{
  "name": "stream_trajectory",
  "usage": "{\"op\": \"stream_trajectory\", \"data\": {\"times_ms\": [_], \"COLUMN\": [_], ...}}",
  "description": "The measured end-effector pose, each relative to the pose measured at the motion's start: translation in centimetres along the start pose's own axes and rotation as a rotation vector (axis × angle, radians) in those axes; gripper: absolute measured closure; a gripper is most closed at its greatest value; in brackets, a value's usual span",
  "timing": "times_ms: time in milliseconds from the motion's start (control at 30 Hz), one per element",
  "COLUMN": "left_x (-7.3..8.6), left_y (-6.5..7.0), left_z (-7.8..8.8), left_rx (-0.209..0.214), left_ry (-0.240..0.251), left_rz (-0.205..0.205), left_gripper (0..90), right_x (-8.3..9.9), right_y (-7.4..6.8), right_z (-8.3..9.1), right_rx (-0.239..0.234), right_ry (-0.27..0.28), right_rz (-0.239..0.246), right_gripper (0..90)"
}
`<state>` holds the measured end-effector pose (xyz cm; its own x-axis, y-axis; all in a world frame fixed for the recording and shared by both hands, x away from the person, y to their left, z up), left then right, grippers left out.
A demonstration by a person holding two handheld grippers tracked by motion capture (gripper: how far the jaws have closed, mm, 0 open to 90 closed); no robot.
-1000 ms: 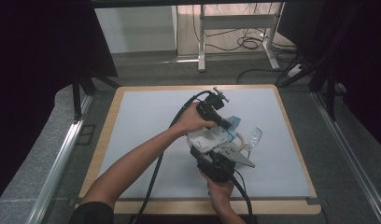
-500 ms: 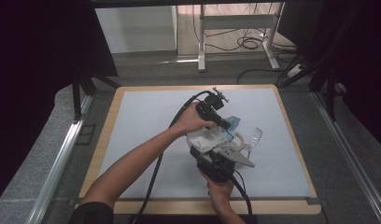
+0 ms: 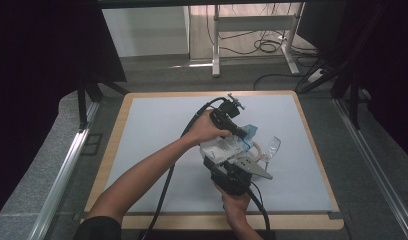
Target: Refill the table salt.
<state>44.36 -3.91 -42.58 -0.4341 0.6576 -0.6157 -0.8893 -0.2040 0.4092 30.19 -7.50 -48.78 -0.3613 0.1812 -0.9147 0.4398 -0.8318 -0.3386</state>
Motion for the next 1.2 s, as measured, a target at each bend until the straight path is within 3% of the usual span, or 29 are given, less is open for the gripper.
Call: {"op": "stream_trajectory", "data": {"times_ms": [467,867,1200], "left_x": [-0.31,-0.37,-0.60], "left_y": [0.12,0.03,0.00], "left_z": [-0.29,-0.42,-0.61], "left_rx": [0.004,0.023,0.031], "left_ry": [0.000,0.003,0.007], "left_rz": [-0.001,0.005,0.006], "left_gripper": [90.0,90.0,90.0], "right_x": [-0.01,-0.37,-0.70], "right_y": [0.30,0.36,0.58], "right_z": [0.21,0.47,0.59], "right_rx": [0.009,-0.003,0.008], "right_ry": [0.005,-0.003,0.010], "right_rz": [0.008,-0.033,-0.023], "right_gripper": [60.4,60.5,60.6]}}
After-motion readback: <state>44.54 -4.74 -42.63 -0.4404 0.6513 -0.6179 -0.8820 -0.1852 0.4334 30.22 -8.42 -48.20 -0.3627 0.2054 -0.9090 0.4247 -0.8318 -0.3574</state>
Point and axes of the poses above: each handheld gripper's, and its own axes: z roughly backward along the jaws, x roughly out of its underside, y roughly to its right, the point moved 4 cm from there along -z, roughly forward along the jaws, and after that the axes turned 11 degrees about x, right-handed, at the moved point
